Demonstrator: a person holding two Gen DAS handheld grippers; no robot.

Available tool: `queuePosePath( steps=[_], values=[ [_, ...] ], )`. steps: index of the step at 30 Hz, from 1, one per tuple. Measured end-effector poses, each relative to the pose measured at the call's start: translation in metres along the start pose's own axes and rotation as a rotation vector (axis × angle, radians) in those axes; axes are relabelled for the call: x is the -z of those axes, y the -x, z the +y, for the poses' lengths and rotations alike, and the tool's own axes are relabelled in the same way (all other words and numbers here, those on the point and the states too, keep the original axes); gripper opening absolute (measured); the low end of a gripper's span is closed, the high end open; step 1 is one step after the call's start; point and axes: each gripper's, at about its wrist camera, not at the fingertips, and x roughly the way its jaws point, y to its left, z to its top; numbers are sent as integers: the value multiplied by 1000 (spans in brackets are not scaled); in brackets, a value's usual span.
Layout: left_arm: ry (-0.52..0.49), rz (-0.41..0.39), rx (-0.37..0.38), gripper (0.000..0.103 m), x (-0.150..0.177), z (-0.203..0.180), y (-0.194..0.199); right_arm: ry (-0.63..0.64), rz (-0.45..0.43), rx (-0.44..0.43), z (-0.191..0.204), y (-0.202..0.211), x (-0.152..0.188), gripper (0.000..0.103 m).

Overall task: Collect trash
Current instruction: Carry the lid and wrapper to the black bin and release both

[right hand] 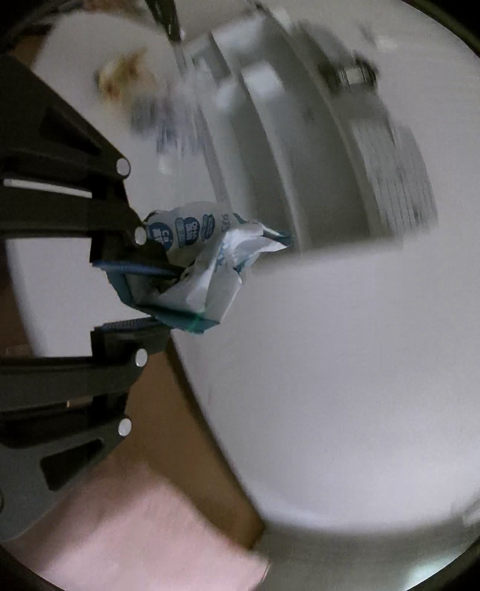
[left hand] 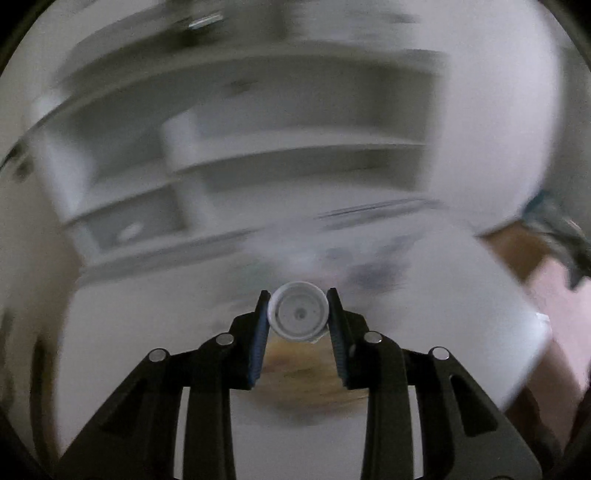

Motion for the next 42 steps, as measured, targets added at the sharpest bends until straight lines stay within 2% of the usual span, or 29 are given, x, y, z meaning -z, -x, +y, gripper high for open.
queuePosePath(
  steps=[2,6,9,11,13,16,18,20,26,32,37,39,41,42],
  values=[
    [-86,-9,120,30,-4,-63,-5,-62,20,104,-36,-1,13,20],
    [-244,-5,374,30,5,-189,-17,-161,92,221,-98,-9,44,20],
    [-343,50,543,30,28,-275,-30,-230,168,303,-143,-20,71,20],
    [-383,91,631,30,47,-318,-42,-268,229,335,-166,-31,89,20],
    [-424,127,686,30,68,-354,-57,-311,312,346,-186,-47,111,20],
    [-481,197,704,30,100,-394,-91,-331,434,360,-204,-73,139,20],
    [-497,268,750,30,121,-415,-112,-332,535,372,-213,-93,164,20],
    [-514,310,700,30,135,-428,-127,-375,592,341,-220,-104,180,20],
    [-572,348,729,30,150,-460,-145,-420,649,309,-232,-107,206,20],
    [-588,417,724,30,157,-472,-180,-454,681,292,-236,-114,214,20],
    [-578,446,703,30,163,-467,-194,-464,687,272,-241,-122,213,21],
    [-575,452,699,30,167,-462,-195,-477,685,269,-242,-122,214,26],
    [-579,454,692,30,167,-465,-195,-484,675,271,-245,-121,213,36],
    [-582,453,694,30,167,-465,-192,-489,669,276,-246,-120,212,52]
  ],
)
